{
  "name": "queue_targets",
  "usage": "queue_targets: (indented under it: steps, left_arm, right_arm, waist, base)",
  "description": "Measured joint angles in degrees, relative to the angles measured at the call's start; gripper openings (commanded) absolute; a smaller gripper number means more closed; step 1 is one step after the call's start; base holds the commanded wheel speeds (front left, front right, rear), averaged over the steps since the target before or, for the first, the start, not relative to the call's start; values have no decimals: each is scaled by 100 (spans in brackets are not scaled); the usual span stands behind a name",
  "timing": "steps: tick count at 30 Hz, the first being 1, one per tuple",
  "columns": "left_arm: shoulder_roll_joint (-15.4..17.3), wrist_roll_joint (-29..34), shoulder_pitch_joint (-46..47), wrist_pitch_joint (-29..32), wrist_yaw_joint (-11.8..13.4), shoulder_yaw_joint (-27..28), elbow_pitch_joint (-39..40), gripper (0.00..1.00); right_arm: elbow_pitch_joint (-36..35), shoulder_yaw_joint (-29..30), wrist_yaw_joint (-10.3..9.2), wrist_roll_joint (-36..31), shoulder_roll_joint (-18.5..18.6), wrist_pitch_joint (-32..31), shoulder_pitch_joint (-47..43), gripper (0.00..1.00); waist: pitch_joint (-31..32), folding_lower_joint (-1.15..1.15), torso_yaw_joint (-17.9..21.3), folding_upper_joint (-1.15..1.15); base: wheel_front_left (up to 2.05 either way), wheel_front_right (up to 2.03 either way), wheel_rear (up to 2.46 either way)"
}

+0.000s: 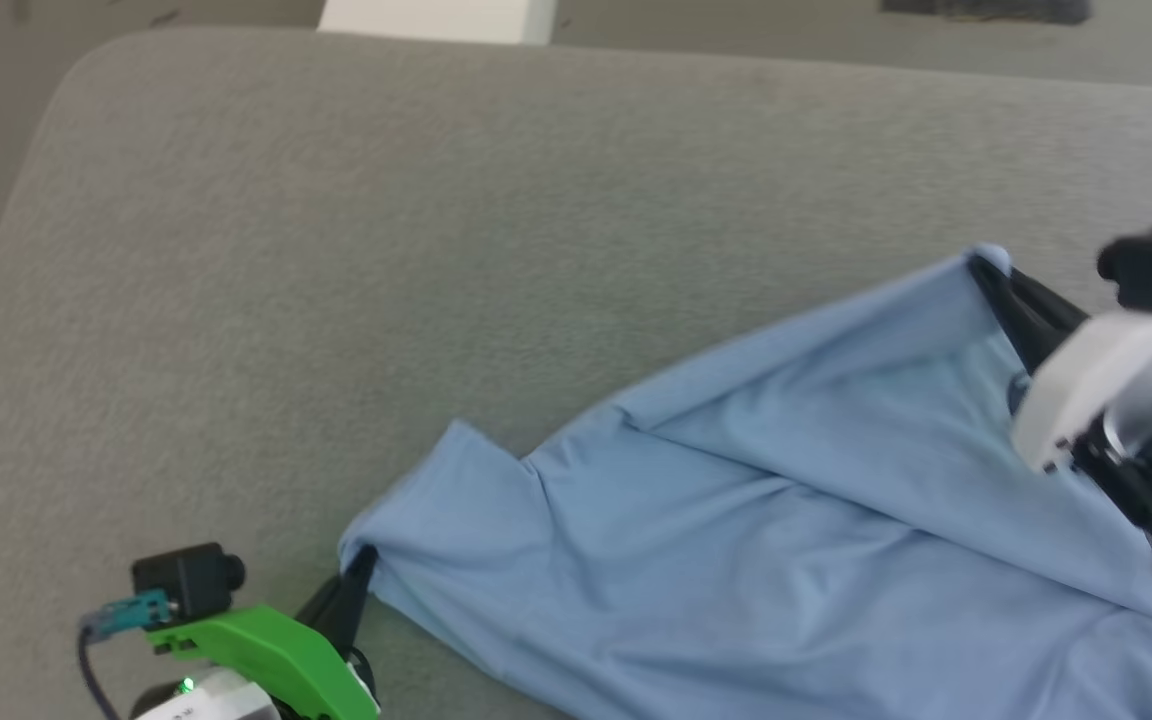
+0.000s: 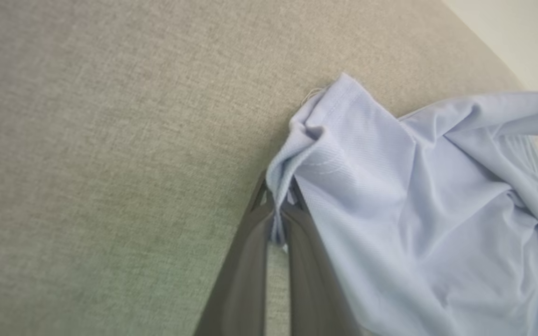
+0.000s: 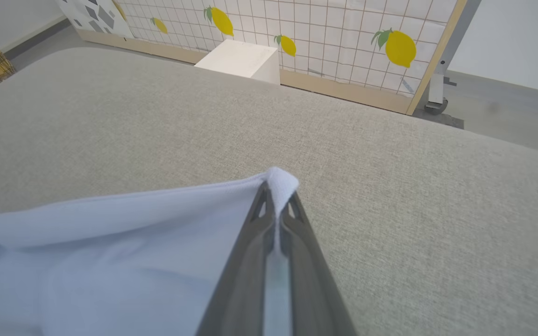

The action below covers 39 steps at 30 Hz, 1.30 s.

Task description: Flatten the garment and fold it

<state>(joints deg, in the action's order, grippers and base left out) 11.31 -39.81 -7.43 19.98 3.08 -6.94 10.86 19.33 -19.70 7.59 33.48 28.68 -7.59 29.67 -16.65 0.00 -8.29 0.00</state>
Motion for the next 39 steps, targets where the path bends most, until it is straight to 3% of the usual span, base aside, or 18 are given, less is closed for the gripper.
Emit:
queue_targets:
  steps: [8,14,19,28,39]
  left_arm:
    - [215,-1,364,-38,-42,291,531,0]
    - [358,-112,1690,32,2,558,781,0]
    - [240,-538,3084,302,108,636,508,0]
    - [53,-594,5792,231,428,749,-630,0]
    - [103,36,8862,-824,749,879,-1986,0]
  right_arm:
    - [-1393,872,0,-119,131,-744,-1000,0]
    - [-2515,1344,0,-300,215,-1713,-1037,0]
    - [-2872,1395,0,-382,427,-2302,-457,0]
    - [-2498,883,0,-526,579,-2811,1663,0]
    - [-1124,656,0,-1421,35,-2461,4224,0]
  waist:
    - [372,0,587,0]
    - [559,0,957,0]
    - [492,0,1114,0]
    - [-152,0,1230,0]
    - [-1217,1,1379,0]
  base:
    - [0,0,0]
    - [0,0,0]
    - [0,0,0]
    - [0,0,0]
    - [0,0,0]
